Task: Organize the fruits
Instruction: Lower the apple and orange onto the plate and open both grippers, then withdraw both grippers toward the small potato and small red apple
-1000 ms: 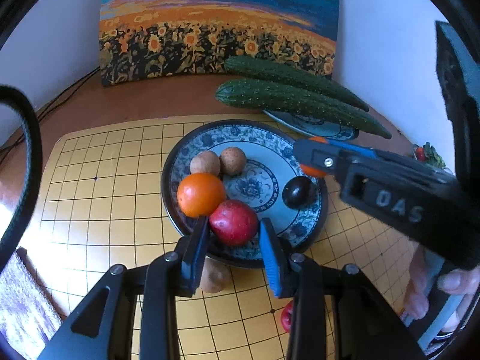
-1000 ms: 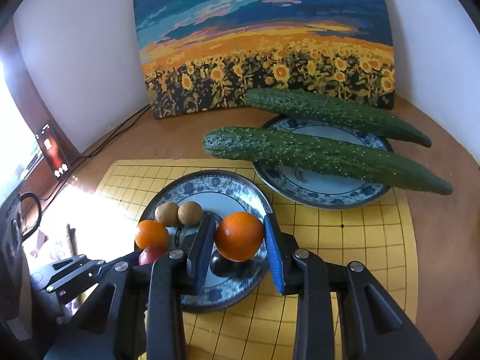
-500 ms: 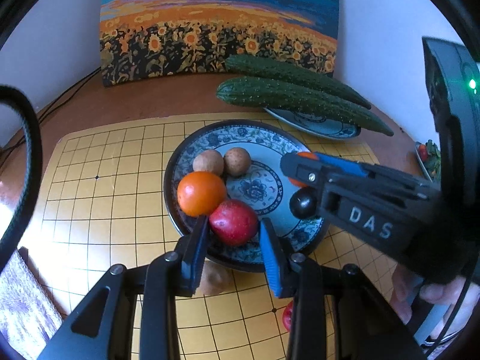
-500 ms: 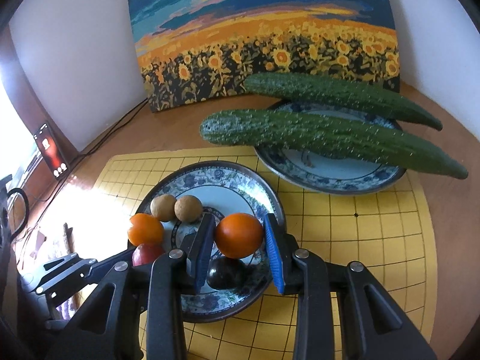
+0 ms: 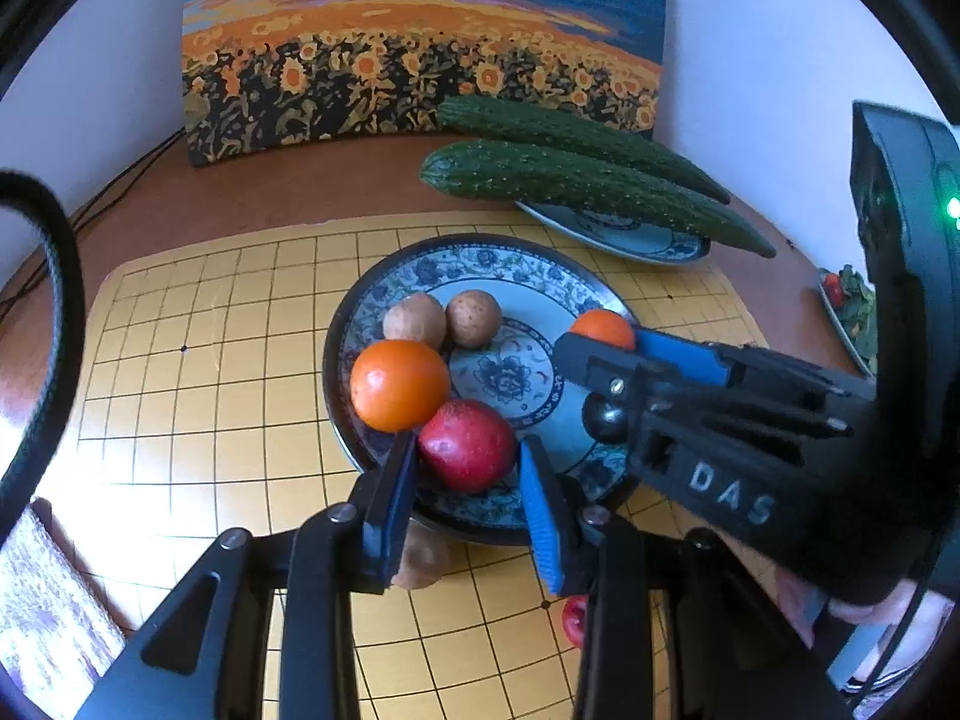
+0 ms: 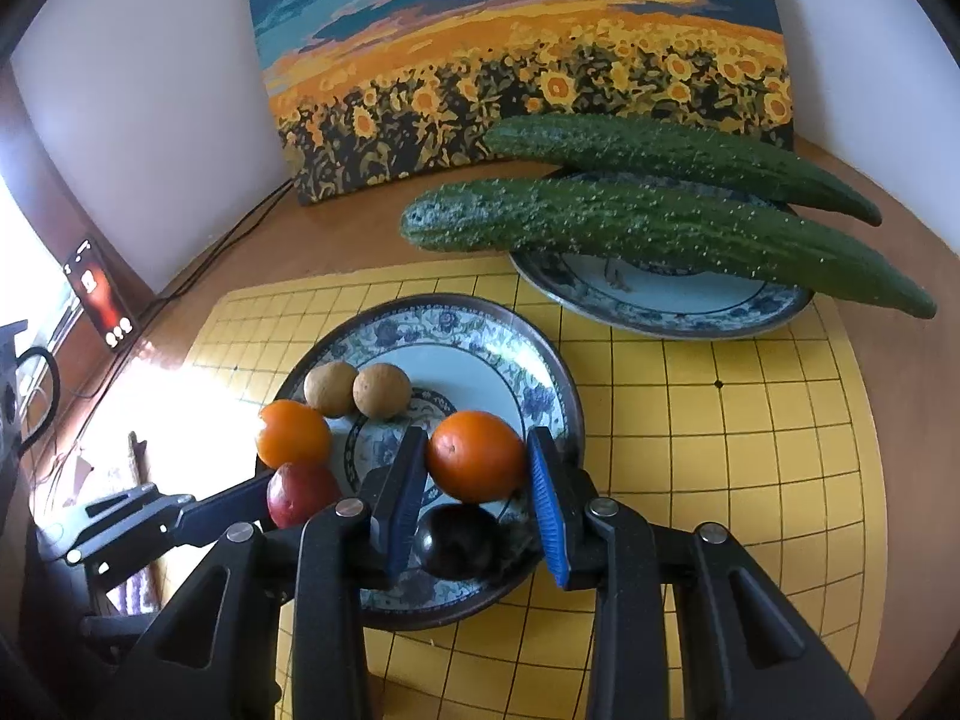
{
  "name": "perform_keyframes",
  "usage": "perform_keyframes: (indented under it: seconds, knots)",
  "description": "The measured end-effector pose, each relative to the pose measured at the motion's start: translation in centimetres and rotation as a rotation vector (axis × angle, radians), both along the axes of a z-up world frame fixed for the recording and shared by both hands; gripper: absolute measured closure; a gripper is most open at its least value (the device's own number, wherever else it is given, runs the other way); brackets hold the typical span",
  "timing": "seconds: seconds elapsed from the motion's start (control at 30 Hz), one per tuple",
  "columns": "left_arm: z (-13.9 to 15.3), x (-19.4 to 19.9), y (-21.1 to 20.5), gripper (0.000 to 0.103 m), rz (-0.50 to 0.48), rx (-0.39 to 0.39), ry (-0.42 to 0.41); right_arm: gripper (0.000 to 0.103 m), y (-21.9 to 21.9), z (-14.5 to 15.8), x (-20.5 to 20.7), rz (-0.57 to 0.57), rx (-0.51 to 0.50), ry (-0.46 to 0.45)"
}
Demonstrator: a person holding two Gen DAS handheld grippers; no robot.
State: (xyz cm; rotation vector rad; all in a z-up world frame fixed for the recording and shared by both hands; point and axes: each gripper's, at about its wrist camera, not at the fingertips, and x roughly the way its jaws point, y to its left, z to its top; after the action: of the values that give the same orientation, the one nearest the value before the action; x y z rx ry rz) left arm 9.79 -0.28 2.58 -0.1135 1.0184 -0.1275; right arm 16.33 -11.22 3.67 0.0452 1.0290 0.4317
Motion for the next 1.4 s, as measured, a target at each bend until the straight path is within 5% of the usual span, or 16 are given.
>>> perform_keyframes:
  seconds: [0.37,0.8,1.4]
  knots:
    - [0.6,-0.4,-0.1,0.057,-0.034,-0.015,-0.008,0.052,-0.9,1.2,-1.0,-0.008,0.031,-0.06]
    - [3.0,-2.4,1.3,0.055,-0.037,-0.042,-0.06,0.051,-2.3,3.8,-4.5,-0.042,0.059,-0.083]
    - [1.9,-5.7,3.7,0.055,0.032,-0.024,-0.035,0.051,-2.2,3.5,-9.1,-0.006,0.049,-0.067]
